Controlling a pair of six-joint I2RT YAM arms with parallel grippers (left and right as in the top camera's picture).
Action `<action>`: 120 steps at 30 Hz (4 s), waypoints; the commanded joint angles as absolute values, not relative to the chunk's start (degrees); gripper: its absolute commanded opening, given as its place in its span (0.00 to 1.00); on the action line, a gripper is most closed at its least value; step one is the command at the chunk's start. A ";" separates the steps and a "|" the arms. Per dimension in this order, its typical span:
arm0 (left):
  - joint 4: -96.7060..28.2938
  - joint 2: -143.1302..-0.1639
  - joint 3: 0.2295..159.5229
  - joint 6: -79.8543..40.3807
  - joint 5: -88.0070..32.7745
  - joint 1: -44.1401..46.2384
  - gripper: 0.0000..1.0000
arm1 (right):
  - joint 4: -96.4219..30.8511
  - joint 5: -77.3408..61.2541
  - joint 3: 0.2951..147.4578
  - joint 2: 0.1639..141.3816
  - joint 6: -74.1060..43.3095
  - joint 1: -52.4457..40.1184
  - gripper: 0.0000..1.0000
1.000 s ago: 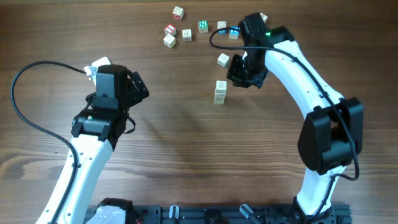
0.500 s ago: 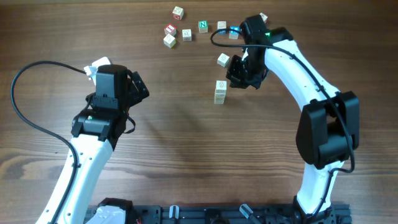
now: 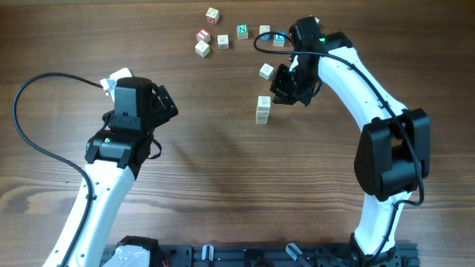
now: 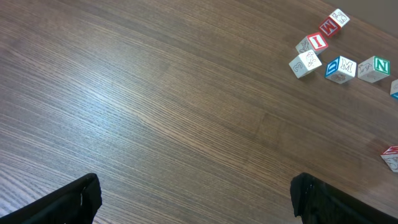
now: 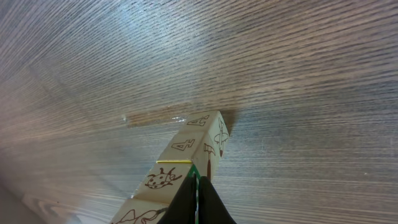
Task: Form a tower
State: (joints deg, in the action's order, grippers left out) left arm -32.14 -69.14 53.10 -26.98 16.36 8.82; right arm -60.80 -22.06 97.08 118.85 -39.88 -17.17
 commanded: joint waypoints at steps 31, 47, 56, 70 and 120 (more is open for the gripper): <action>-32.01 -68.79 53.36 -27.66 16.05 8.40 1.00 | -61.98 -22.00 96.62 119.81 -40.71 -16.91 0.04; -32.01 -68.79 53.36 -27.68 16.05 8.40 1.00 | -61.28 -28.38 96.64 121.84 -40.49 -16.03 0.04; -32.01 -68.79 53.36 -27.68 16.05 8.40 1.00 | -60.69 -28.49 96.64 121.84 -40.49 -14.52 0.05; -32.01 -68.79 53.39 -27.66 16.05 8.40 1.00 | -60.82 -31.81 96.64 121.84 -40.45 -14.55 0.04; -31.99 -68.79 53.36 -27.68 16.05 8.40 1.00 | -59.46 -33.08 96.64 121.84 -40.51 -14.81 0.04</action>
